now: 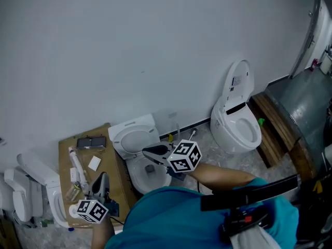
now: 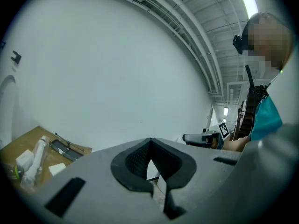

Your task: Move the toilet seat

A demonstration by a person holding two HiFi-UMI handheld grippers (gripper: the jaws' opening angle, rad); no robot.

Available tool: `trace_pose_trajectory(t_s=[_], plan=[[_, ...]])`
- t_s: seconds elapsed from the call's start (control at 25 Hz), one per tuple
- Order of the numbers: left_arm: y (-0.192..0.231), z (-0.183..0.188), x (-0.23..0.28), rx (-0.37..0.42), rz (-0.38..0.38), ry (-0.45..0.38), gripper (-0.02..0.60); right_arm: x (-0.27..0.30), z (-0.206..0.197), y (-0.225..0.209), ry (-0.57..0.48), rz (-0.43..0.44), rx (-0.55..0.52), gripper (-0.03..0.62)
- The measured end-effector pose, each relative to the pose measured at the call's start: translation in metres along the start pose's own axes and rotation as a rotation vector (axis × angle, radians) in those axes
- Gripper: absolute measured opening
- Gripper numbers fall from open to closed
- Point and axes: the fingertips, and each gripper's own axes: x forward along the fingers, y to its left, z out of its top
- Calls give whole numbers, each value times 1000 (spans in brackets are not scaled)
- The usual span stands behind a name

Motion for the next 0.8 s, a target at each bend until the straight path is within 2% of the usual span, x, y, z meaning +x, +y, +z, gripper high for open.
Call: trace_pose_trajectory(t_s=[0.28, 0.8], plan=[[-5, -14, 8, -14, -24, 32, -14, 2, -12, 0, 22, 3, -4, -3], [-12, -17, 2, -20, -29, 47, -14, -9, -15, 5, 32, -9, -12, -3]])
